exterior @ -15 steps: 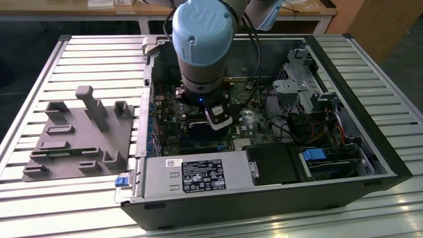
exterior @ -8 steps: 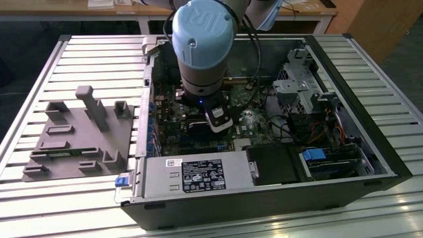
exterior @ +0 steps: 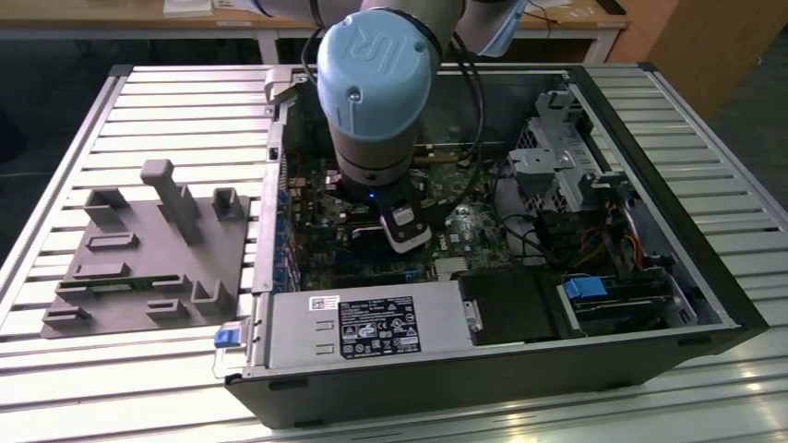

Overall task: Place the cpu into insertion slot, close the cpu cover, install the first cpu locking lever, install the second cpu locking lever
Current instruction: 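Install the second cpu locking lever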

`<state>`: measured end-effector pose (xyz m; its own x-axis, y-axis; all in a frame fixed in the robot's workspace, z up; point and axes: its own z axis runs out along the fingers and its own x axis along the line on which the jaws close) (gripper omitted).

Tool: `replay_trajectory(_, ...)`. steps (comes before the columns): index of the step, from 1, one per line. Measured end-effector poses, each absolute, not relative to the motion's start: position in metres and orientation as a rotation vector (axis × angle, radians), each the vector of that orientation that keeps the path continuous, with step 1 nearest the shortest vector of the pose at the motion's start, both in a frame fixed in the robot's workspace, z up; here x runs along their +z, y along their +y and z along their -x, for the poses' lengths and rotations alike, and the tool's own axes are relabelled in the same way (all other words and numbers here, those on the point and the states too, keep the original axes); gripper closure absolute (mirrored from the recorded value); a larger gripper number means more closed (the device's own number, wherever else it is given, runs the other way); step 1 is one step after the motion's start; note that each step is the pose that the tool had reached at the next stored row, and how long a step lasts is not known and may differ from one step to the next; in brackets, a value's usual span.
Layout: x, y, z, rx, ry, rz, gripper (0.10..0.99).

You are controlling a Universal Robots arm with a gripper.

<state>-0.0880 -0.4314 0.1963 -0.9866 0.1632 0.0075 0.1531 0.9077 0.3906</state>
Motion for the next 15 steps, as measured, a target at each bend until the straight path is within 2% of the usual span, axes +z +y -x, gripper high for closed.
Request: replay_trajectory(15,0.1937,-0.4267,0.0909,0.65,3.038,-0.252,0.98)
